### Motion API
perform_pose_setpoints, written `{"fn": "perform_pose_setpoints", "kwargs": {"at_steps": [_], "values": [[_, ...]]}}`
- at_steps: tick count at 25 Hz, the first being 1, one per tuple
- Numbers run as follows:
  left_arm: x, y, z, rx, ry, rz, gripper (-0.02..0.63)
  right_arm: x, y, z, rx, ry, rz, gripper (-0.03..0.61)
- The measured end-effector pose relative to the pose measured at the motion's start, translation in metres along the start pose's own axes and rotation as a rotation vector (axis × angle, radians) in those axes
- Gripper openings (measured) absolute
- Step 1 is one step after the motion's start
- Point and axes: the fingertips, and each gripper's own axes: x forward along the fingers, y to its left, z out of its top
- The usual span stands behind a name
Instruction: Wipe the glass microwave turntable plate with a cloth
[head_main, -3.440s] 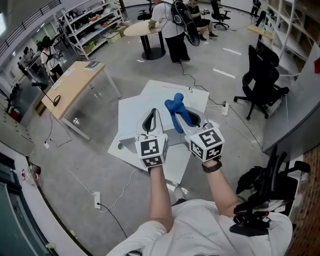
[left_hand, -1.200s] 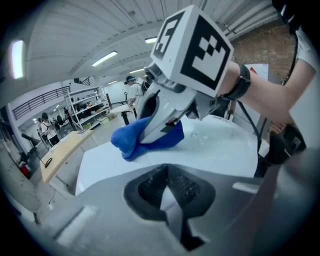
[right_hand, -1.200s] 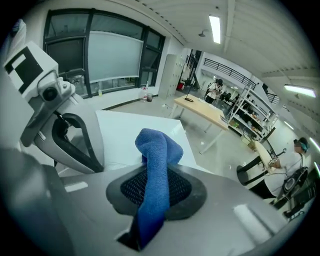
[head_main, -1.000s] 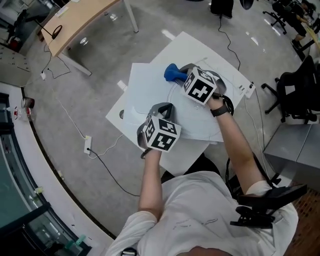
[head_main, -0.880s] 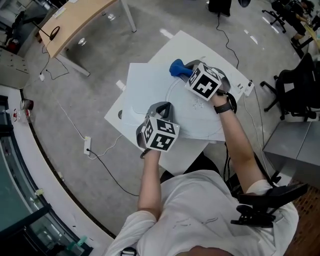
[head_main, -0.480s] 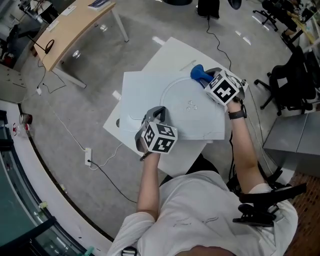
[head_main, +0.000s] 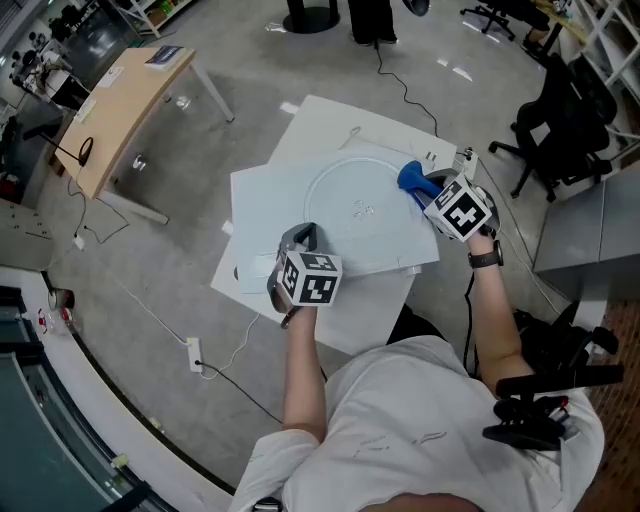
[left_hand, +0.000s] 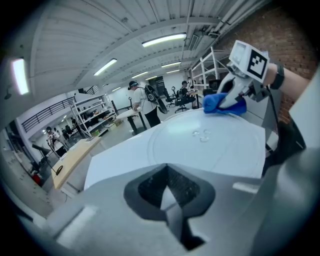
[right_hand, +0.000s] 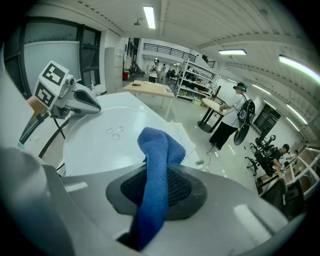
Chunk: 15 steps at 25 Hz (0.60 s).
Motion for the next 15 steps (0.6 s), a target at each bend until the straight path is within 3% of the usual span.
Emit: {"fn": "perform_pose_setpoints", "kwargs": {"at_steps": [5, 9, 15], "values": [[-0.002, -0.007, -0.005, -0.003, 0.000, -0.031, 0.003, -0.025, 0.040, -0.035, 0.032, 0.006, 0.000, 0.064], [-0.004, 0.004, -0.001, -0.029, -0.016, -0.027, 0.003, -0.038, 0.074, -0.023, -0.055, -0.013, 0.026, 0.064], [-0.006, -0.005, 0.005, -0.064, -0.043, -0.063, 0.003, -0.052, 0.138, -0.012, -0.152, -0.047, 0.169, 0.064]]}}
